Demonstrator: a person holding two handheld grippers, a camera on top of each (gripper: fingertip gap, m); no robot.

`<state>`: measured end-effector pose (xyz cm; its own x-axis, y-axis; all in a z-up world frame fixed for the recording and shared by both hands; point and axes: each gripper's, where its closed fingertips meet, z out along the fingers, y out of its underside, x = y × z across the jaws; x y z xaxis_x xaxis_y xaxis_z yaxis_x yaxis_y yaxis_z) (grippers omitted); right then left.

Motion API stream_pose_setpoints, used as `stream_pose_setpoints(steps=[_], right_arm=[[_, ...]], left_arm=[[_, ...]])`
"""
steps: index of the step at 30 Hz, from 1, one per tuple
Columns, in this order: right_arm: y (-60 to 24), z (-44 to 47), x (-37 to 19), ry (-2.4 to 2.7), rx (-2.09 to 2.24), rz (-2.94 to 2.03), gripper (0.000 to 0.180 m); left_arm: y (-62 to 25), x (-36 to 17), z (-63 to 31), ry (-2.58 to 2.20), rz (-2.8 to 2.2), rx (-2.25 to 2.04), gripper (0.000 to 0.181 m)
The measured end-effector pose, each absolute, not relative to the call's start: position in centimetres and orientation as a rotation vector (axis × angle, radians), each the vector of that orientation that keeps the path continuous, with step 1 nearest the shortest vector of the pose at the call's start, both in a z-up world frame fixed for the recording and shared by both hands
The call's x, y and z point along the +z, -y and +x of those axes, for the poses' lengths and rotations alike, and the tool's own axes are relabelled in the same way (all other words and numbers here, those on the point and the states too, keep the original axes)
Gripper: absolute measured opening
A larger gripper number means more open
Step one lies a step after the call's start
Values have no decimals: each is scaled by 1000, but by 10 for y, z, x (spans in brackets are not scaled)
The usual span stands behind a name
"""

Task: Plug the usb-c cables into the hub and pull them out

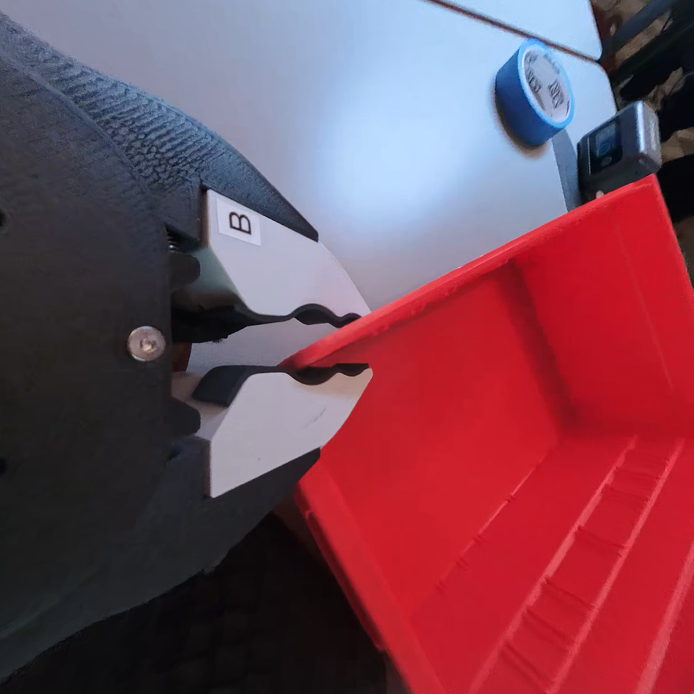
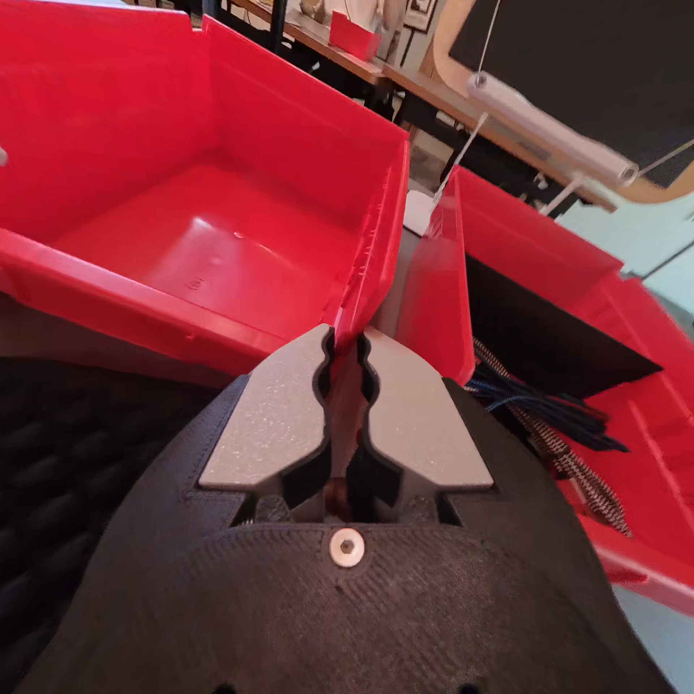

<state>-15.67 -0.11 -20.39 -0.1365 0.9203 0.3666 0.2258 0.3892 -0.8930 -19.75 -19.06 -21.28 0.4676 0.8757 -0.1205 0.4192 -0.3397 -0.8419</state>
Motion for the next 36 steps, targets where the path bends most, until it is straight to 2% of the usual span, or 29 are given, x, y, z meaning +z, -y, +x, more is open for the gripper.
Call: stream_pose_setpoints(steps=[1,4,9,13,19,27,36], right_arm=[[4,-157,-199,1610,872,-1005,11],[5,-148,-163,1458,998,-885,8],[-5,-115,-110,1179,964,-627,8],[-27,-81,-85,1034,930,-493,12],[-90,-33,-49,877,887,-468,11],[-166,58,-44,875,682,-414,11],[-158,128,8,1009,508,-344,12]], left_arm=[[193,-210,-197,1078,-1955,778,16],[187,-187,-188,1055,-1850,698,16],[168,-141,-175,916,-1707,745,15],[139,-82,-159,742,-1490,868,12],[68,-42,-124,565,-1346,950,10],[-45,-58,-75,384,-1316,647,11],[-122,-96,-23,335,-1398,68,14]])
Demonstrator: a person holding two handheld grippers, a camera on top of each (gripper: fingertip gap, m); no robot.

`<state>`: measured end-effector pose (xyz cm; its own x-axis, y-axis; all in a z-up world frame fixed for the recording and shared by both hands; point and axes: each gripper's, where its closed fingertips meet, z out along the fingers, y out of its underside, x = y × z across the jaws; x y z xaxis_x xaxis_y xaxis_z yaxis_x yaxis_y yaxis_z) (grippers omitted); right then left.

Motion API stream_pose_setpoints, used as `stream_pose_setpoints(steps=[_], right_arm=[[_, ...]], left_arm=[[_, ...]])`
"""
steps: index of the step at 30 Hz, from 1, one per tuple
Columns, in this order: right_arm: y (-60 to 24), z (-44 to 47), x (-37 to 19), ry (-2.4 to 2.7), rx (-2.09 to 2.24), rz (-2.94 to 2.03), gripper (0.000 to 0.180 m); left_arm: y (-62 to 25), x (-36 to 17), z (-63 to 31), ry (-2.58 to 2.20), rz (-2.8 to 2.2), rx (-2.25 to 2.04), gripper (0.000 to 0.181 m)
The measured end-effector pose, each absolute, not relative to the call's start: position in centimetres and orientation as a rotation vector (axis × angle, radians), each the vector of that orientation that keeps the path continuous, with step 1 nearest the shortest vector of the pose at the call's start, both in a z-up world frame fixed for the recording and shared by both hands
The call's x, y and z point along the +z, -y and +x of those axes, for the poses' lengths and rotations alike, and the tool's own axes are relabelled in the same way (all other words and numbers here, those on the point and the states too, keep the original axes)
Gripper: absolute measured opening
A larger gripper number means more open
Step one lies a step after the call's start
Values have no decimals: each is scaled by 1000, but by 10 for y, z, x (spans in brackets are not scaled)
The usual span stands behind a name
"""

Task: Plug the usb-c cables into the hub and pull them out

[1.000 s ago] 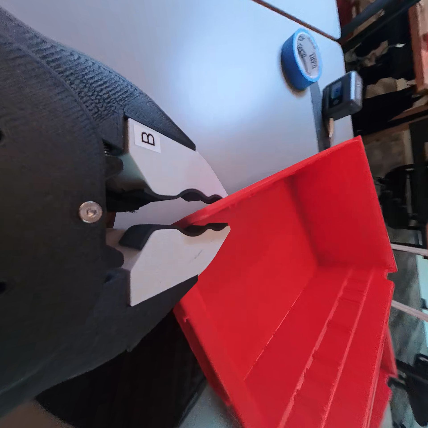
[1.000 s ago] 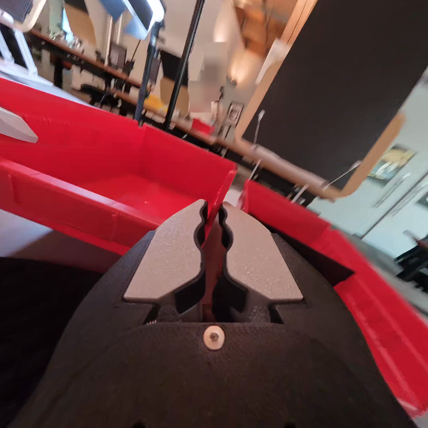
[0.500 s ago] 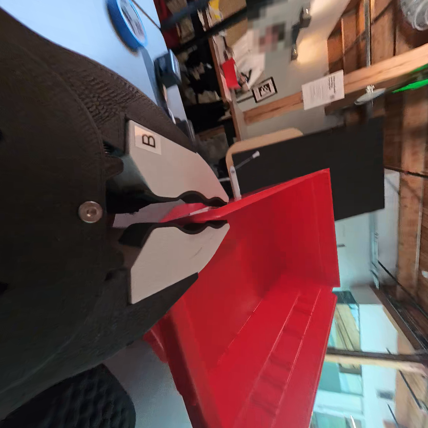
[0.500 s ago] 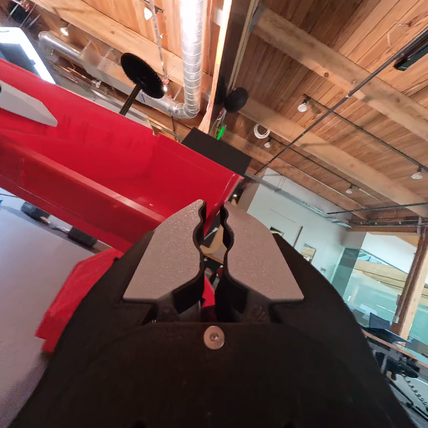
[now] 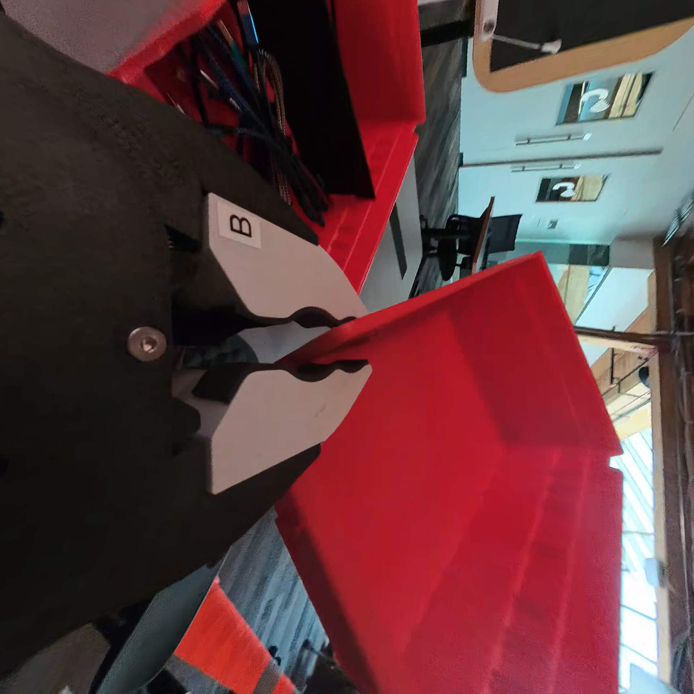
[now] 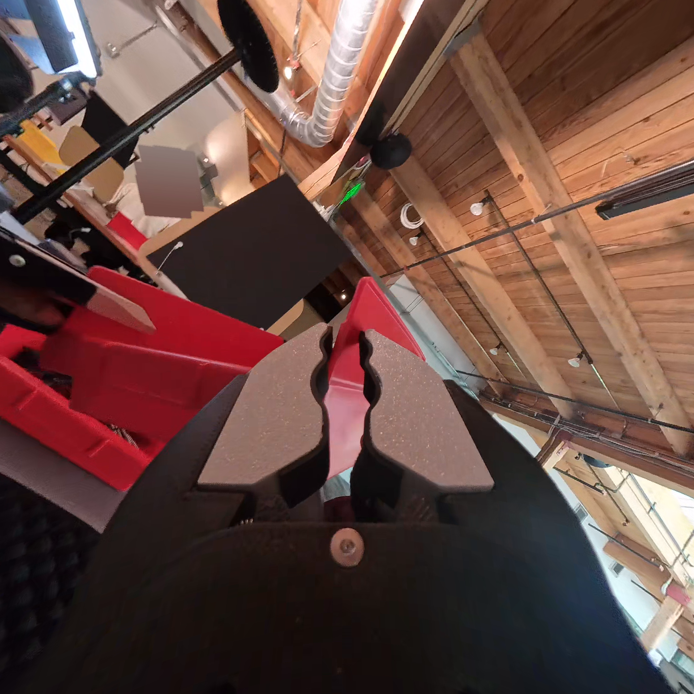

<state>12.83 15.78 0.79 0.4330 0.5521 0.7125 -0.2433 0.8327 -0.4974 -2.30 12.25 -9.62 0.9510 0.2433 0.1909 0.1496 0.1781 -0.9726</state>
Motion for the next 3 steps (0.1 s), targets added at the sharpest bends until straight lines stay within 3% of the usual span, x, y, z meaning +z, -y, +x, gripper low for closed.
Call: stream_pose_setpoints(steps=[3], right_arm=[[-163,130,12,1060,421,-413,11]], left_arm=[[-135,-107,-14,301,-1455,53,16]])
